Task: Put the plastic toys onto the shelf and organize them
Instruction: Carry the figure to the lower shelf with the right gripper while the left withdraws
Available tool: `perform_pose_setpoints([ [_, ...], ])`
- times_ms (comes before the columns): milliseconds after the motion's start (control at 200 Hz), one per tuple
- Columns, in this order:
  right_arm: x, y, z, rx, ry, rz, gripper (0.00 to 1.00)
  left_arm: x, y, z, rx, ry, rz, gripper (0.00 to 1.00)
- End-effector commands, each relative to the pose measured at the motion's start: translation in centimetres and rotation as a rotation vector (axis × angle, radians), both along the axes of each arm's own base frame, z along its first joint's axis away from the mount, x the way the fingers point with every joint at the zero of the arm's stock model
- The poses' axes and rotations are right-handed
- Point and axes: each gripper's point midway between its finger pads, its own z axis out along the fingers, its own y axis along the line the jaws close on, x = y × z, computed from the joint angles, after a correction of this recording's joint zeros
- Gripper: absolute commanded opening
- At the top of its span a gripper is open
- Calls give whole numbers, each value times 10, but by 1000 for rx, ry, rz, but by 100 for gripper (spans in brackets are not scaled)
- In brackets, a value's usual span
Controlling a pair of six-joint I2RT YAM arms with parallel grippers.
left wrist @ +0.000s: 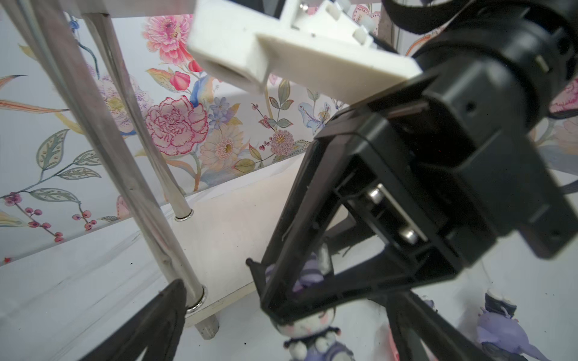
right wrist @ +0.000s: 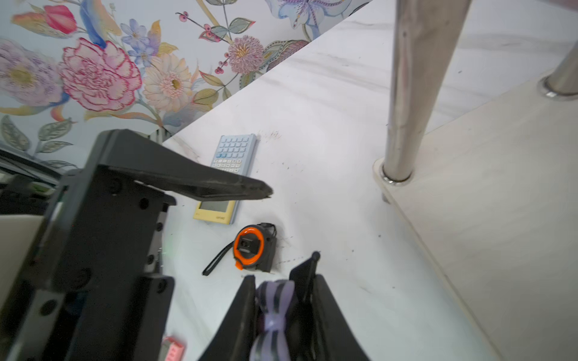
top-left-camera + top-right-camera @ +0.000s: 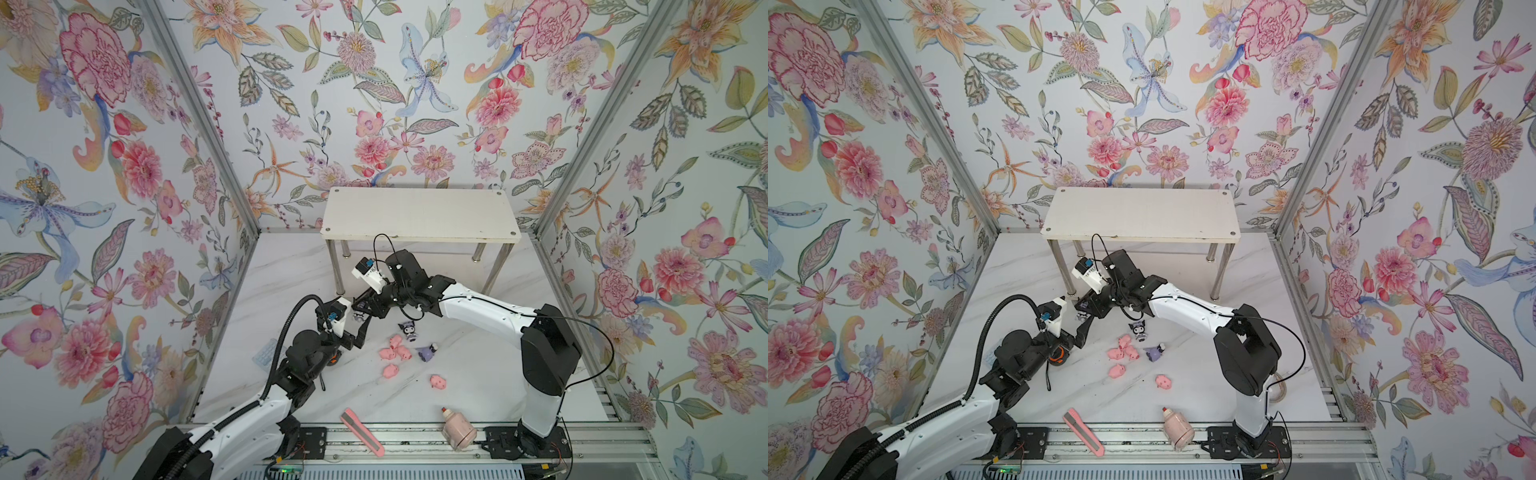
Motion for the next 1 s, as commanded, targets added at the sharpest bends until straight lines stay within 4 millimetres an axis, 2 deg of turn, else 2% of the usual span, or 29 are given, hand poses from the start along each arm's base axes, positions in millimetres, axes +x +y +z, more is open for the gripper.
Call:
perform_pose_setpoints([
  [0, 37, -13, -33, -194, -203, -61, 7, 0, 24, 13, -105, -43, 122, 99],
  [100, 56, -11, -42, -276, -312, -42, 8, 0, 43, 8, -117, -20, 217, 99],
  [190, 69, -12, -51, -358, -362, -24, 9, 0, 70, 5, -136, -12, 356, 99],
  [275, 75, -9, -47, -354, -393, 17, 9, -3, 83, 1, -125, -4, 416, 99],
  [535, 89, -2, -45, -322, -446, 103, 11, -3, 84, -3, -121, 23, 423, 99],
  [806, 98, 11, -61, -322, -519, 163, 11, -2, 81, -9, -116, 55, 412, 99],
  [996, 106, 18, -53, -263, -622, 158, 11, -2, 82, -10, -110, 72, 422, 99],
])
